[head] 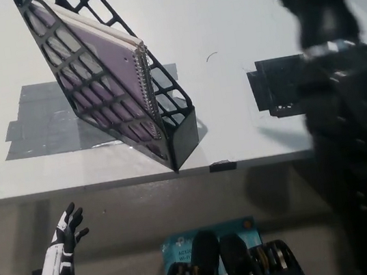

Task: A person hands a notebook to the robot and the robot grabs it with its right hand and places it in the magazine stand kept in the centre of the desk infront of it.

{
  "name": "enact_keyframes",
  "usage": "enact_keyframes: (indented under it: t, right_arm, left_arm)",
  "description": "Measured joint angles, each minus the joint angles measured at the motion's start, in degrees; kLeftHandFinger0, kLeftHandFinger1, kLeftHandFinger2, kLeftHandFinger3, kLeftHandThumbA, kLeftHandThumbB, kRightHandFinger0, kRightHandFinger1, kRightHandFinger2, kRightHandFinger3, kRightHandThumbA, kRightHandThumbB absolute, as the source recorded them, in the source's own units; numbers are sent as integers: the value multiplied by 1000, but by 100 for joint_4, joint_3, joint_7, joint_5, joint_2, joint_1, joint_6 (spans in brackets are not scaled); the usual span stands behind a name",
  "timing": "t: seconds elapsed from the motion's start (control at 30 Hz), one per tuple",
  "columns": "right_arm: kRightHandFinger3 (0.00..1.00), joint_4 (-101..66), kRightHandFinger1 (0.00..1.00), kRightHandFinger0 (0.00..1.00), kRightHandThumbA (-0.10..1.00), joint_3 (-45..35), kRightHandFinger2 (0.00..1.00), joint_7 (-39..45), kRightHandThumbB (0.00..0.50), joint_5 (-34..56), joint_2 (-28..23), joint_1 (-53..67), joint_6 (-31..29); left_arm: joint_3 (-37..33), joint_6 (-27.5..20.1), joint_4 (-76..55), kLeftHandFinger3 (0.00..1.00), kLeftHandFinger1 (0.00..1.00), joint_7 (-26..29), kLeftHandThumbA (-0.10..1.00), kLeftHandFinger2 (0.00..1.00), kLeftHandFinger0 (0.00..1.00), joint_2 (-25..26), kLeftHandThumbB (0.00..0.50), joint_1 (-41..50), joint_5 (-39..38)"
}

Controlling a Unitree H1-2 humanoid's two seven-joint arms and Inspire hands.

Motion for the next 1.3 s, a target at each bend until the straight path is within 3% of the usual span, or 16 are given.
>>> enact_keyframes:
  t: [0.27,0.33,0.43,0.5,0.6,0.63,0.73,0.8,0.83,0.9,1.3]
  right_arm:
    - [1000,-1676,1000,1000,1000,-7,1000,131,447,5,-593,1640,184]
    - [1000,-1968,1000,1000,1000,47,1000,194,460,2,-685,2349,173]
    - [1000,-1972,1000,1000,1000,206,1000,368,424,17,-818,3390,67]
    - [1000,-1858,1000,1000,1000,281,1000,482,366,42,-863,3843,-61]
    - [1000,-1302,1000,1000,1000,373,1000,668,356,99,-878,4648,-309]
    - [1000,-1050,1000,1000,1000,386,1000,729,382,122,-877,4828,-394]
    - [1000,-251,1000,1000,1000,413,1000,933,375,214,-867,5196,-655]
    - [1000,126,1000,1000,1000,420,1000,1031,411,250,-853,5308,-783]
    - [1000,248,1000,1000,1000,421,1000,1061,377,258,-847,5332,-824]
    - [1000,760,1000,1000,1000,418,1000,1170,359,304,-799,5393,-991]
    - [1000,1301,1000,1000,1000,417,1000,1421,344,289,-607,5410,-1444]
  left_arm:
    - [2,-1,77,1000,1000,-1,1000,1000,926,-3,500,7,-8]
    - [9,-3,94,1000,1000,-2,1000,1000,930,-3,500,33,-19]
    - [3,-20,131,1000,1000,-4,1000,1000,923,-19,500,74,-41]
    - [5,-24,144,1000,1000,-4,1000,1000,927,-19,500,125,-57]
    - [5,-26,185,1000,1000,-4,1000,1000,928,-21,500,266,-89]
    - [3,-26,204,1000,1000,-5,1000,1000,922,-26,500,302,-94]
    - [4,-47,257,1000,1000,-10,1000,1000,916,-31,499,369,-121]
    - [5,-69,273,1000,1000,-12,1000,1000,922,-31,500,383,-135]
    - [6,-77,278,1000,1000,-11,1000,1000,935,-31,500,389,-140]
    - [4,-100,283,1000,1000,-19,1000,1000,936,-32,500,414,-170]
    - [0,-165,289,1000,1000,-20,1000,1000,940,-32,500,544,-218]
